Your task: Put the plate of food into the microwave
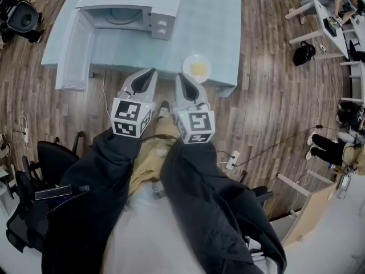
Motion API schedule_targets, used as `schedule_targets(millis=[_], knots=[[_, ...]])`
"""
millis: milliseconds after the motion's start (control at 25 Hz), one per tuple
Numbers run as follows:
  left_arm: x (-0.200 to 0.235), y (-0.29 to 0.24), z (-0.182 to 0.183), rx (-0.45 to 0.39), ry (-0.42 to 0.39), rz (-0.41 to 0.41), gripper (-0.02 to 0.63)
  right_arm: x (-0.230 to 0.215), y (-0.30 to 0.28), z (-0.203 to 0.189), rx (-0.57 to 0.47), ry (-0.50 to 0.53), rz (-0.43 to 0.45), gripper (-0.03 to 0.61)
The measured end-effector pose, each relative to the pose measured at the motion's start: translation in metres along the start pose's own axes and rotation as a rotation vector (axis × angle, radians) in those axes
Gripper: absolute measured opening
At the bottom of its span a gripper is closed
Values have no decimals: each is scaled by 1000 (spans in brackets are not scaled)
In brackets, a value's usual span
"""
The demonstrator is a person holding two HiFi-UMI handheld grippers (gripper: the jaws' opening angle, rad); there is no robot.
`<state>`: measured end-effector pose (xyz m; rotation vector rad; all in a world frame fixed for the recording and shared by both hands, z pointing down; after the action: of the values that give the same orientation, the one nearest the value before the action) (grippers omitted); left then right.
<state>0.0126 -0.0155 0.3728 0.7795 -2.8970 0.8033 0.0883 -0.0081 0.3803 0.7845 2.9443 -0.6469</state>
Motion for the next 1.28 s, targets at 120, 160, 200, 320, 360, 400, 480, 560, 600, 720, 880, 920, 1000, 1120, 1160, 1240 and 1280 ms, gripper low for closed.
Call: schedule_targets(millis=[120,160,200,320,360,400,480,560,600,720,880,920,1000,1120,1160,1240,1280], knots=[[8,-24,4,22,1,5,-2,-17,-19,0,26,-12,9,-4],[11,-31,6,28,3,7,-2,-21,-25,1,31,-17,14,-3],[13,-39,7,32,4,10,-2,-25,-30,2,35,-21,21,-3],[15,-63,11,48,7,10,-2,-40,-46,2,60,-30,43,-3],[15,-70,11,54,9,6,-2,-45,-51,1,70,-32,47,-3],[14,-77,11,62,10,1,-2,-51,-55,-1,79,-34,49,-3],[11,-89,9,77,11,-11,-2,-62,-63,-3,95,-38,46,-3],[10,-98,3,97,13,-18,-2,-71,-69,-8,115,-46,42,-3],[10,-102,0,107,17,-19,-2,-74,-71,-10,124,-53,39,-3],[10,-112,-10,133,22,-31,-2,-81,-76,-18,155,-75,33,-3],[12,-123,-32,191,31,-72,-2,-84,-85,-40,214,-110,20,-3],[14,-126,-38,208,32,-83,-2,-84,-87,-47,230,-119,15,-3],[16,-132,-49,242,29,-104,-2,-85,-91,-63,262,-146,-2,-3],[14,-142,-72,307,27,-133,-2,-93,-87,-94,325,-213,-50,-3],[13,-144,-79,328,25,-139,-2,-98,-84,-105,346,-235,-69,-3],[13,-147,-92,362,18,-142,-2,-107,-80,-126,387,-259,-107,-3],[13,-148,-98,377,18,-144,-2,-111,-78,-136,409,-266,-122,-3]])
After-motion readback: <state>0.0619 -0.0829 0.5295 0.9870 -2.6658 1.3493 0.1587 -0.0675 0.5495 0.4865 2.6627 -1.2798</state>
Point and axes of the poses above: the fingertips, and each gripper's own axes: y backward along the fingers, x to its left, z out of its top, the point moved 1 cm from there along y, backward along the fingers, and after that the axes turned 9 degrees about x, right-handed, at the moved point
